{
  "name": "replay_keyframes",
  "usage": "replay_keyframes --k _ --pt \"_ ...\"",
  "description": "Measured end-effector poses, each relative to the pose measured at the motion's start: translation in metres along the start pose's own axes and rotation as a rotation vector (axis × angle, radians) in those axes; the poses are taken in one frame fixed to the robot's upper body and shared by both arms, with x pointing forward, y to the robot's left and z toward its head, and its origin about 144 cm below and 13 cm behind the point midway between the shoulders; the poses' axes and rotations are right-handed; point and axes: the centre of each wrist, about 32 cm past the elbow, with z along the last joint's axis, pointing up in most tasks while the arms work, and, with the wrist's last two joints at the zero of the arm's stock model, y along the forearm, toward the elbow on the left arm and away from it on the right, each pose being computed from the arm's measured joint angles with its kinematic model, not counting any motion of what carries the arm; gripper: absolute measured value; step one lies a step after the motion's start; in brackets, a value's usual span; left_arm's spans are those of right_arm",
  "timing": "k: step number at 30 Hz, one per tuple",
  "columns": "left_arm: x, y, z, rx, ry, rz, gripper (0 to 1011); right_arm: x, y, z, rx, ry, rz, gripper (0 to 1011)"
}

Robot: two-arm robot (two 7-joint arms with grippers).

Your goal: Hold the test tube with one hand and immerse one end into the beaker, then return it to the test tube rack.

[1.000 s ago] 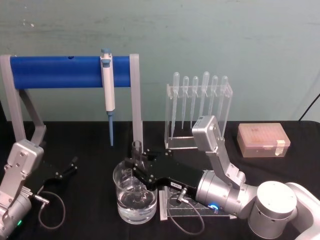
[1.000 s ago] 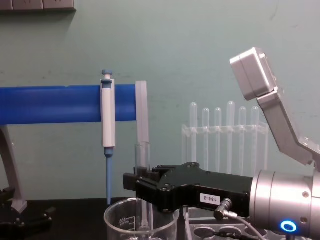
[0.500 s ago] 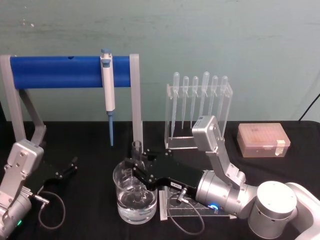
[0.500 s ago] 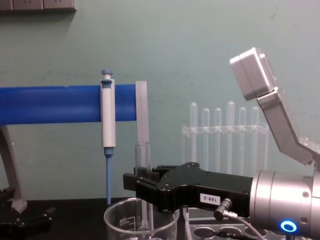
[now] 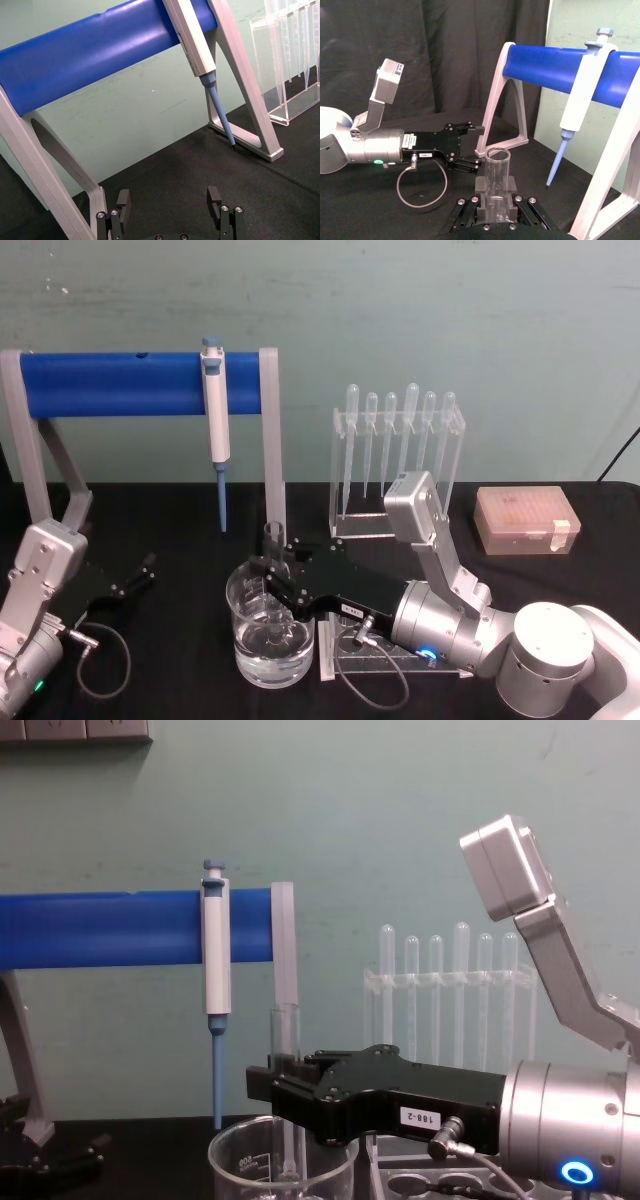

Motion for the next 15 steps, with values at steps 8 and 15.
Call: replay_keyframes --k 8,15 --pt "0.0 0.0 0.0 0.0 0.0 0.0 1000 0.0 0.0 0.0 0.0 0.0 0.0 225" --pt "0.0 0.0 0.0 0.0 0.0 0.0 1000 0.0 0.0 0.0 0.0 0.0 0.0 225"
